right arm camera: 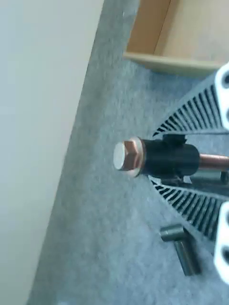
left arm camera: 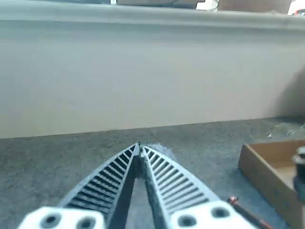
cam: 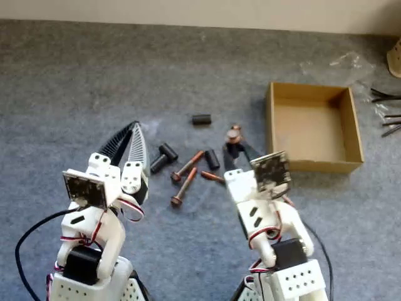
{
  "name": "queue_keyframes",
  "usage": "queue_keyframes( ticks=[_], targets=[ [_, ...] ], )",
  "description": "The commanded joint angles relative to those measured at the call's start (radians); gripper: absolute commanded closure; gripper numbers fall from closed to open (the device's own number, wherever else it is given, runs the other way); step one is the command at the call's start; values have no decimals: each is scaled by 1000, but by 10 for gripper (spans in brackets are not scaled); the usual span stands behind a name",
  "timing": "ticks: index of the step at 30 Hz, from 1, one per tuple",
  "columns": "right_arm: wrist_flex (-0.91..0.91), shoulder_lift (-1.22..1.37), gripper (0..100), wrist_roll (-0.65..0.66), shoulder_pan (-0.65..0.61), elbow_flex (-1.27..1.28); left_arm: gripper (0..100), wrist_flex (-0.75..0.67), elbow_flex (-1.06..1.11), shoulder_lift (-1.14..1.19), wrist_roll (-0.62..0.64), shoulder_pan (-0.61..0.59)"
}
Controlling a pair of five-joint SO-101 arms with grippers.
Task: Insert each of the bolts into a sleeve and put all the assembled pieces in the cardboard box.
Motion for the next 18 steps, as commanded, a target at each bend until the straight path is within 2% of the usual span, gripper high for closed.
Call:
queue_keyframes(
  ticks=[1, 8, 18],
  targets=[
    [114, -2, 994, -6, 90, -189, 994, -2, 27, -12, -63, -33],
    [317, 70, 994, 81, 219, -449, 994, 104, 33, -10, -114, -36],
    [515, 611, 994, 84, 348, -885, 994, 100, 81, -12, -114, -36]
  ],
)
